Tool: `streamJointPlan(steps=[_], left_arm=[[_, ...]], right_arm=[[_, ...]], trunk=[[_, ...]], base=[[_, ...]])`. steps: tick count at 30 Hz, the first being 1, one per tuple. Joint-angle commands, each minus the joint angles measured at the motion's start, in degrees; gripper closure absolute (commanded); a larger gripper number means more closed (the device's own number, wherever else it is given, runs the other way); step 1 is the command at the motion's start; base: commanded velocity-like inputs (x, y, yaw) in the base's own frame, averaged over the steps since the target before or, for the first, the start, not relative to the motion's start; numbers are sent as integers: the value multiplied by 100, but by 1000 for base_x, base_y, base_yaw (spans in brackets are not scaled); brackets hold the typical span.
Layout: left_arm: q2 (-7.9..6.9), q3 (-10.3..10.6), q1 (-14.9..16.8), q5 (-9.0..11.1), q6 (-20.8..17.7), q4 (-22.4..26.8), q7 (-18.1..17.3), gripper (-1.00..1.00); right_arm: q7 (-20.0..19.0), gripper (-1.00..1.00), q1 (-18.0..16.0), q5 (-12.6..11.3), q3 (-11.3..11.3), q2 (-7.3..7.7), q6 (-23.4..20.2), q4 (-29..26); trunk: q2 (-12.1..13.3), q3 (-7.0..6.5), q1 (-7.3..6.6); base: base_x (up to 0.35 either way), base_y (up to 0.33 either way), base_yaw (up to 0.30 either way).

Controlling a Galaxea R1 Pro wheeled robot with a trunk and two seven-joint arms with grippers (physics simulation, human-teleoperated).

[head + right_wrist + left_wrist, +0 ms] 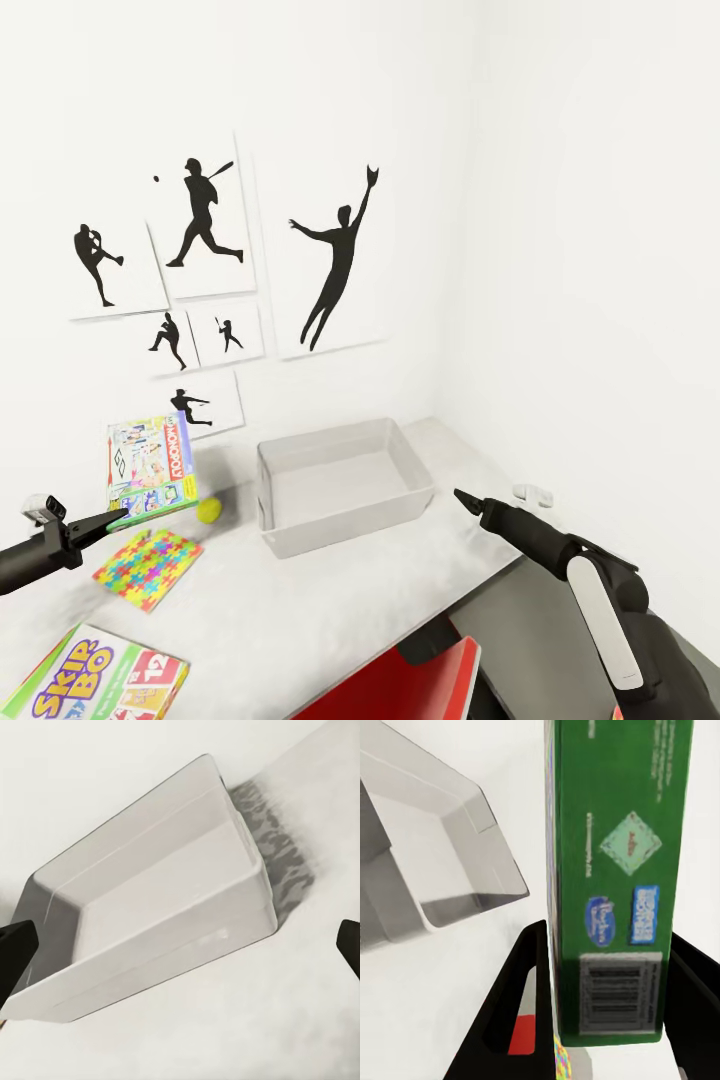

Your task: Put all the toys in the child's room - the three board games (two on the bed and one on the table), the two jigsaw puzzles on the table, and the tennis ball on the table - inside the toy box on the table in the child's room.

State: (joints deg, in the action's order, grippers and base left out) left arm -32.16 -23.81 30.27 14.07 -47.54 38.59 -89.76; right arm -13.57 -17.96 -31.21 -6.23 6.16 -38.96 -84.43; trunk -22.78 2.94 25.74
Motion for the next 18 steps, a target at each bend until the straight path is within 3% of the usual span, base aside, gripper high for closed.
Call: streamJointPlan(steps=[1,7,18], left_arm=[[-1,1,5,-6,-55,0,-24,100],[-1,3,5,-5,-27,0,-24,100],[-1,0,5,-1,-20,-1,-24,100]], right_arm=[[-23,-100,-6,1,-9,-1,-33,-3],[-16,-100,-6,1,-9,-1,-25,11],[-53,-100,-6,-7,-18,1,-14,11]], trunk=[[-13,13,4],[-13,13,4],[-13,13,4]], base=[[6,23,0],[101,107,0],[30,12,0]])
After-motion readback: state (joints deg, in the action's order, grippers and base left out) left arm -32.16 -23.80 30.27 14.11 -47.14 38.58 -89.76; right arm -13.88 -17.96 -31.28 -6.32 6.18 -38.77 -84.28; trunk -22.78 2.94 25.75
